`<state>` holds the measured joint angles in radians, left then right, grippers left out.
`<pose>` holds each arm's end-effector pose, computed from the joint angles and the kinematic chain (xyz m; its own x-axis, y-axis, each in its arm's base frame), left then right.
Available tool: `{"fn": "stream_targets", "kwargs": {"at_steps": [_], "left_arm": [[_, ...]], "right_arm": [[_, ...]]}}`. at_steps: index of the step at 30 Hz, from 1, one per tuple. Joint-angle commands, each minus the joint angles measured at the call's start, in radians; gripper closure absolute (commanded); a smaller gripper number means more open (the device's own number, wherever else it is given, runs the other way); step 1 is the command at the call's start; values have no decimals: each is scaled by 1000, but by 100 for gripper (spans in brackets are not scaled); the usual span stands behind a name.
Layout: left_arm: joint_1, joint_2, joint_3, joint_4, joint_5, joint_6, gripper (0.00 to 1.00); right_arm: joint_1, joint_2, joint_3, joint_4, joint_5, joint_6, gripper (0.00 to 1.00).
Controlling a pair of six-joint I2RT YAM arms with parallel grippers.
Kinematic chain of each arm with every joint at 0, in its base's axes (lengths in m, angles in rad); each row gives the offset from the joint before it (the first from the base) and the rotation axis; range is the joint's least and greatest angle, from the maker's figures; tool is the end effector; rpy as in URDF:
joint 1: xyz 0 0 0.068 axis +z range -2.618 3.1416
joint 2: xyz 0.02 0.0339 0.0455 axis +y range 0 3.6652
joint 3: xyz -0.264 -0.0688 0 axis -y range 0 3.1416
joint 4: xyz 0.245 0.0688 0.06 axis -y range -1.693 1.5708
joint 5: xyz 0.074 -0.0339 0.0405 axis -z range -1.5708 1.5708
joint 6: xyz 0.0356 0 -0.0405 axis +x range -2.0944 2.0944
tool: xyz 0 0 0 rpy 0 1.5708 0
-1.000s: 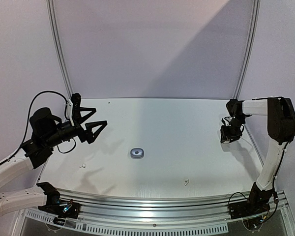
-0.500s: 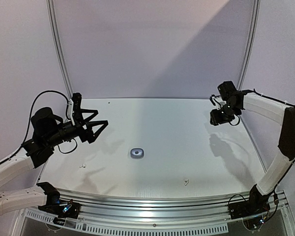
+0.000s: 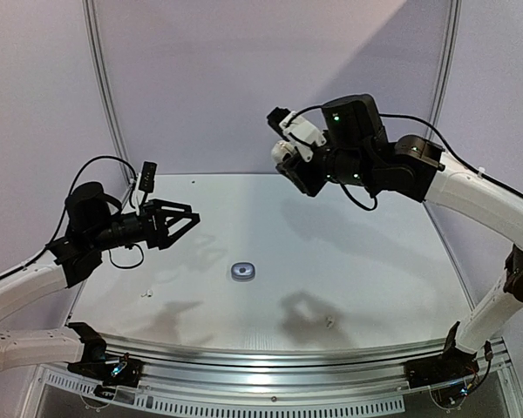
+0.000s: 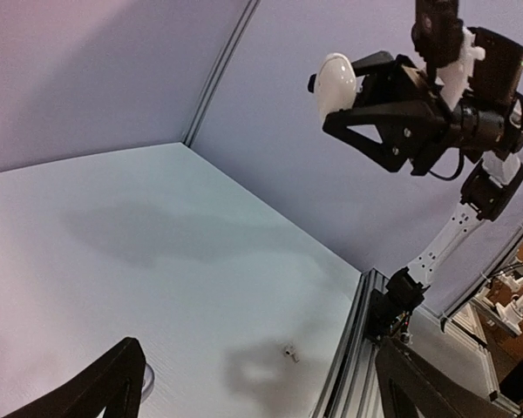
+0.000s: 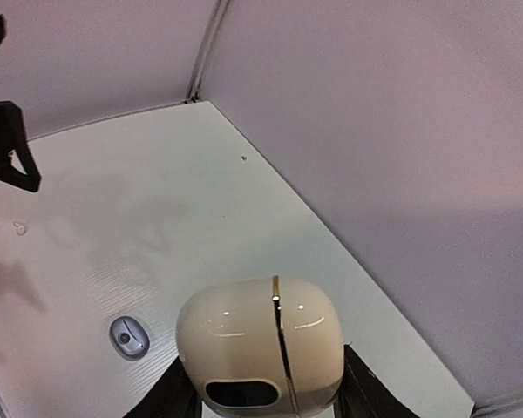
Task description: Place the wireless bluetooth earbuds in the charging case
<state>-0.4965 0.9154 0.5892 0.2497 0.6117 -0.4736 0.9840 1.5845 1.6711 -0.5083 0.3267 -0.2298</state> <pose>0.1778 -0.1196 0.2932 -0.4673 -0.1715 -0.8673 0.7644 0.4145 -0.4938 0.2093 0.2941 0.4144 -0.0780 -0.5069 -0.8585 -0.6617 0.6704 -0.3357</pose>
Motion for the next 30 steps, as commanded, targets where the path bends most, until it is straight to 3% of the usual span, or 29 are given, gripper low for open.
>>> {"fn": "stream_targets", "kwargs": {"at_steps": [1, 7, 12, 23, 30], "left_arm": [[-10, 9, 59, 23, 56, -15, 6], [-20, 13, 105, 59, 72, 18, 6], [-25, 20, 122, 76, 52, 12, 8], [-32, 28, 108, 127, 30, 31, 30], [-38, 29, 108, 141, 52, 17, 38]], "right_arm": [[119, 73, 70, 80, 149, -188, 93], [238, 197, 173, 103, 249, -366, 93], [290, 271, 253, 100, 246, -422, 93], [332, 328, 315, 103, 207, -443, 92], [345, 388, 361, 79, 240, -482, 92]]}}
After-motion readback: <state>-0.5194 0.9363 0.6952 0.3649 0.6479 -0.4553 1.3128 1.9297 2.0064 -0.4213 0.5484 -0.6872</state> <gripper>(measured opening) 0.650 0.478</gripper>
